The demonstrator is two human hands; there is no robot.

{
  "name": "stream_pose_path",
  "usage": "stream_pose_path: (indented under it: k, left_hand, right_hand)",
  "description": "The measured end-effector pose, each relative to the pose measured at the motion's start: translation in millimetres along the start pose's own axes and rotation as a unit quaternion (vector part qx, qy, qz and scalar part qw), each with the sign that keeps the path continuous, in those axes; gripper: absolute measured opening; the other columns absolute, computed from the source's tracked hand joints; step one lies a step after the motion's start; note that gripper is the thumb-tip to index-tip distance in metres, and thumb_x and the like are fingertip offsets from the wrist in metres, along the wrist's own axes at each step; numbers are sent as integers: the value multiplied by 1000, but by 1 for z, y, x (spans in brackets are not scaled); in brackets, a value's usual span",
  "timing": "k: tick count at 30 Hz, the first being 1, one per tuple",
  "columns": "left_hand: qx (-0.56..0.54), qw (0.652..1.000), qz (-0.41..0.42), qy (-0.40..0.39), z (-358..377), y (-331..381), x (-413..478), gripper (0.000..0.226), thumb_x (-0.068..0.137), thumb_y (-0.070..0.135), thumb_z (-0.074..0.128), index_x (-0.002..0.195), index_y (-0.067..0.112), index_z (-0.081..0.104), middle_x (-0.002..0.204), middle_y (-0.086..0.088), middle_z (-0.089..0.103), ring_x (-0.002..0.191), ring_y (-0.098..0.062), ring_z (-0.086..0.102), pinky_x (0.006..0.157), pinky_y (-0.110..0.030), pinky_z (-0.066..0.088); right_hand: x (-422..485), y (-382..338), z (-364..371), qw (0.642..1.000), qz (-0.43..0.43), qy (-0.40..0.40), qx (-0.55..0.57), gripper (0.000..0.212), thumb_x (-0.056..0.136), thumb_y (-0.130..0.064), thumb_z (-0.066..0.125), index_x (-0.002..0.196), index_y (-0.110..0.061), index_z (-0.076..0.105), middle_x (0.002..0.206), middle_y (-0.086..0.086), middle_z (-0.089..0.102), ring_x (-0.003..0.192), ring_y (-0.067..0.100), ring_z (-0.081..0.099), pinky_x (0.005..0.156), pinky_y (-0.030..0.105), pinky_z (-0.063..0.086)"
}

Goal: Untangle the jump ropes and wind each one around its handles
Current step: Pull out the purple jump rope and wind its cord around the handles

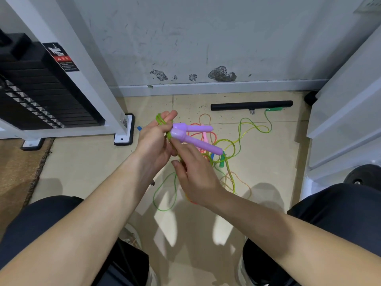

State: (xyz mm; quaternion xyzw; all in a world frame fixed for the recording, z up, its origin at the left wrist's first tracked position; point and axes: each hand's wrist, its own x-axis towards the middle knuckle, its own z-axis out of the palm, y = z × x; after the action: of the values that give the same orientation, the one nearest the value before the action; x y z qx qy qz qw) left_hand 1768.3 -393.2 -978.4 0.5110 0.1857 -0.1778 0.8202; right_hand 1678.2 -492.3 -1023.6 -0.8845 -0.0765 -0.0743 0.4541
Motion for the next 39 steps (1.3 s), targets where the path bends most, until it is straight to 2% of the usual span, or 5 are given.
stream_pose_path:
  k: [6,11,14,25,39]
  left_hand:
    - [-58,998,-17,1,0,8,-2,29,104,-2,39,130,7,50,117,6,69,82,-20,75,68,-39,62]
    - [-87,993,-71,-34,-11,20,2,34,103,-1,38,135,6,48,132,0,65,118,-32,65,107,-53,44]
    - [-87,987,-105,-82,-18,28,-7,37,101,0,40,137,5,49,128,1,68,118,-33,65,90,-52,56]
    - [319,909,19,-266,-47,34,-19,34,89,-3,58,120,8,60,100,2,72,110,-24,65,103,-54,44]
    - [446,848,280,-63,-13,-23,-23,40,93,-7,43,121,17,56,110,11,68,104,-1,62,84,-24,51]
  right_hand:
    - [-5,3,0,998,55,16,22,34,98,-31,46,130,-21,53,88,-15,57,82,18,57,75,43,47]
    - [-6,25,-8,995,43,-25,84,21,103,-28,48,118,-22,60,66,-11,48,62,7,43,63,35,38]
    - [0,37,-19,978,120,-91,142,16,98,-30,54,93,-25,69,67,-10,53,62,5,43,62,30,36]
    - [21,48,-81,895,248,-210,307,48,103,-30,52,103,16,66,76,10,51,62,16,31,55,23,27]
    - [18,21,-46,974,227,-23,-11,34,78,-46,74,87,-23,50,76,-1,70,74,21,61,71,44,52]
